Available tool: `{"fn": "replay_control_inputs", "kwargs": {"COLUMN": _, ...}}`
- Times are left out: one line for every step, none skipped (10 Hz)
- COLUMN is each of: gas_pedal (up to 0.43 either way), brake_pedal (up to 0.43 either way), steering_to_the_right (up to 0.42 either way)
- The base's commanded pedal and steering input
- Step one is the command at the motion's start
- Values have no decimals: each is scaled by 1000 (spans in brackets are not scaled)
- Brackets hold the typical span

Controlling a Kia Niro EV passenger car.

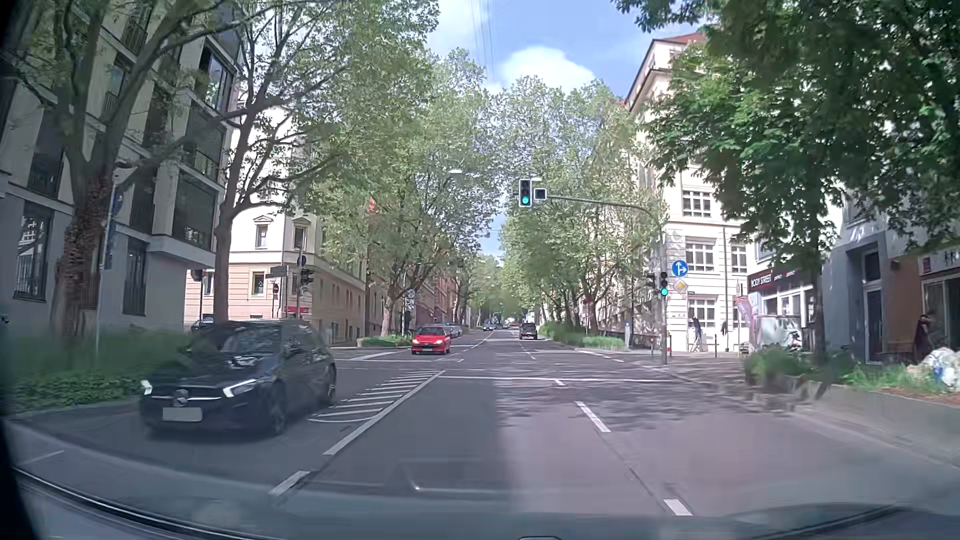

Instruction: Follow the waypoints while adhering to traffic rules and regulations

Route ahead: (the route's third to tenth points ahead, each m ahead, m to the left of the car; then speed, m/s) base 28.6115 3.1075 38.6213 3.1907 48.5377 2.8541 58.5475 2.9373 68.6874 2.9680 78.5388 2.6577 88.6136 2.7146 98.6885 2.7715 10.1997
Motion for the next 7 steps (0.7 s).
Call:
{"fn": "replay_control_inputs", "kwargs": {"gas_pedal": 157, "brake_pedal": 0, "steering_to_the_right": 13}}
{"fn": "replay_control_inputs", "kwargs": {"gas_pedal": 157, "brake_pedal": 0, "steering_to_the_right": 9}}
{"fn": "replay_control_inputs", "kwargs": {"gas_pedal": 157, "brake_pedal": 0, "steering_to_the_right": 8}}
{"fn": "replay_control_inputs", "kwargs": {"gas_pedal": 157, "brake_pedal": 0, "steering_to_the_right": 8}}
{"fn": "replay_control_inputs", "kwargs": {"gas_pedal": 157, "brake_pedal": 0, "steering_to_the_right": 8}}
{"fn": "replay_control_inputs", "kwargs": {"gas_pedal": 157, "brake_pedal": 0, "steering_to_the_right": 8}}
{"fn": "replay_control_inputs", "kwargs": {"gas_pedal": 157, "brake_pedal": 0, "steering_to_the_right": 8}}
